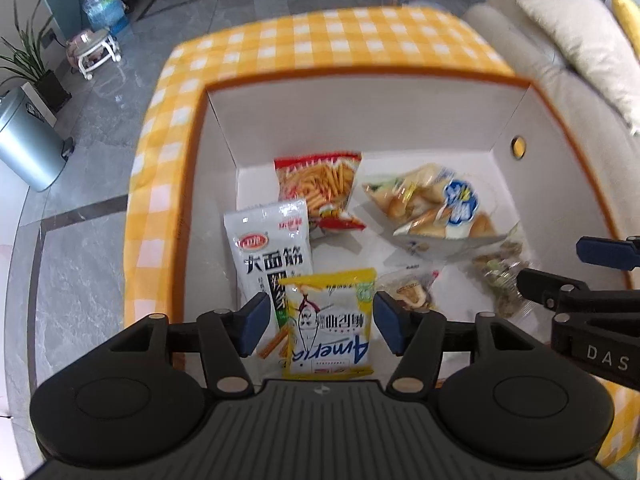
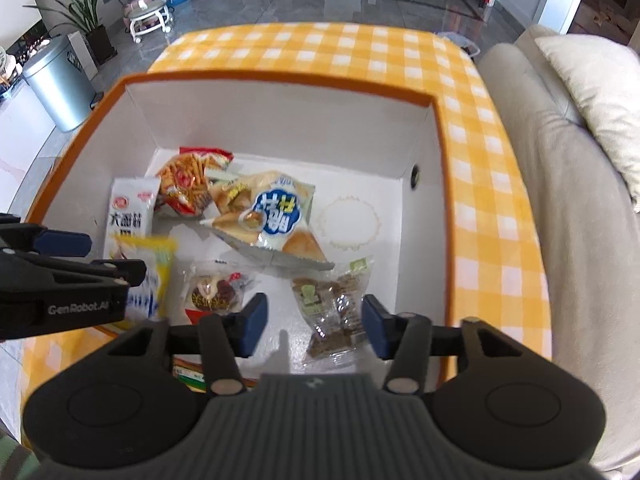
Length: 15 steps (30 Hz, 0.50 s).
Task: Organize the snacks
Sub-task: 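Withdraw both tools from the box toward the red snacks on the table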
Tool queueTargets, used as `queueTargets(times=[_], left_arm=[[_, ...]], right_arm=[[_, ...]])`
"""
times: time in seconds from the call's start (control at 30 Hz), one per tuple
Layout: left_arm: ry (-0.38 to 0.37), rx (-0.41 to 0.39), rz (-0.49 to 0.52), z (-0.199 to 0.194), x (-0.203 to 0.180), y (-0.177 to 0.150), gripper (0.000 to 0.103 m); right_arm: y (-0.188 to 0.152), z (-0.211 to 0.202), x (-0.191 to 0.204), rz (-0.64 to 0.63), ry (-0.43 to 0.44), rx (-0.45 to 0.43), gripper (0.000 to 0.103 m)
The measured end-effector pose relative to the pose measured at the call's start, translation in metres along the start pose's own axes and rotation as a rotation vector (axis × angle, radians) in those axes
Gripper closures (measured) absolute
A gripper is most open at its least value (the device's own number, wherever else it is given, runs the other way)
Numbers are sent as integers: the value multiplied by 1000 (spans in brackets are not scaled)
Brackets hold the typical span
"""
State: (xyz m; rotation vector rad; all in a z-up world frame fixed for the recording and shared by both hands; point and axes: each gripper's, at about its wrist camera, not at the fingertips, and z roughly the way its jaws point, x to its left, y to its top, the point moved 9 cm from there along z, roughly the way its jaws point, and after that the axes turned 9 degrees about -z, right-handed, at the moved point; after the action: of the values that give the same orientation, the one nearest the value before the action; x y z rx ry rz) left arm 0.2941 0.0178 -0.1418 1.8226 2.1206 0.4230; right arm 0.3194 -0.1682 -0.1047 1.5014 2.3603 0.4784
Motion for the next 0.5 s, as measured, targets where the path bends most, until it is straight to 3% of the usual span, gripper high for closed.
queueTargets(times=[0.13, 0.23, 0.5], left_arm=[[-42, -58, 13, -23, -6, 0, 30], [-94, -84, 7, -39, -12, -5, 30], [-181, -237, -49, -81, -17, -15, 26]], right_arm=[[5, -22, -4, 13, -10, -74, 39], [8, -42, -6, 14, -30, -141, 27], [-10, -82, -13, 70, -41, -229, 27]])
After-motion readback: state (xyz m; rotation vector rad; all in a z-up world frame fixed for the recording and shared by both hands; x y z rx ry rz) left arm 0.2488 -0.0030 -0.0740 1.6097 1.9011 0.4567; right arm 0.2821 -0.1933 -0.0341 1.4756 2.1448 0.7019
